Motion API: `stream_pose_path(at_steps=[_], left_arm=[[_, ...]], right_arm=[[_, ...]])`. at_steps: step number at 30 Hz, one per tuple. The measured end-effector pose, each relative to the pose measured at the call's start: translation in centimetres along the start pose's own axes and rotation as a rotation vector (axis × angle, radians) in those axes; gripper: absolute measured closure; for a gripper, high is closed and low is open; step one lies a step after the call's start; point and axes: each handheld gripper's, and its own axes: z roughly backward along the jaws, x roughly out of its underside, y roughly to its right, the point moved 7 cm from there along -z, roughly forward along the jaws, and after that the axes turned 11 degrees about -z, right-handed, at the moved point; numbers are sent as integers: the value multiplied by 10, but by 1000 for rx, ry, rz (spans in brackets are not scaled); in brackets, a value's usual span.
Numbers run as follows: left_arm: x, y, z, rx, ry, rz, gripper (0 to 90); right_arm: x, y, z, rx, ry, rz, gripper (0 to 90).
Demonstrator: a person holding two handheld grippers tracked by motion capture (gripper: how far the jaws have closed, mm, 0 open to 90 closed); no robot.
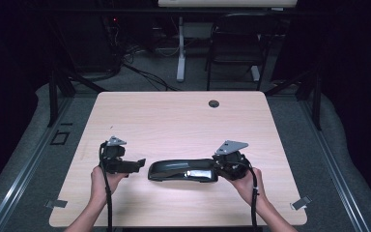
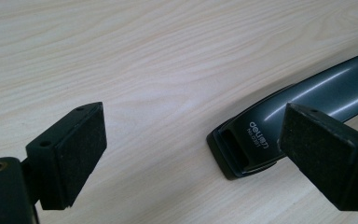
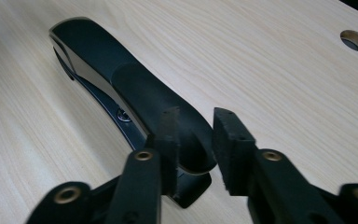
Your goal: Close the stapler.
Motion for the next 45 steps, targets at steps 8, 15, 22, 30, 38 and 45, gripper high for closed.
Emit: stream_pose_path(at_steps=[8, 15, 22, 30, 38, 45], left_arm=[[1, -1, 1, -3, -2, -2, 70], [1, -2, 1, -8, -1, -4, 61], [3, -3, 1, -5, -9, -2, 54], [5, -6, 0, -5, -17, 0, 48], [6, -8, -2, -4, -24, 11, 49], [6, -9, -5, -8, -11, -9, 42]], right_arm=[[0, 16, 12, 9, -4, -62, 386], [4, 31, 31, -8, 12, -96, 232], [16, 57, 46, 36, 6, -154, 167], [43, 84, 51, 89, -49, -226, 133], [75, 110, 49, 153, -126, -272, 129], [88, 124, 37, 168, -203, -269, 106]])
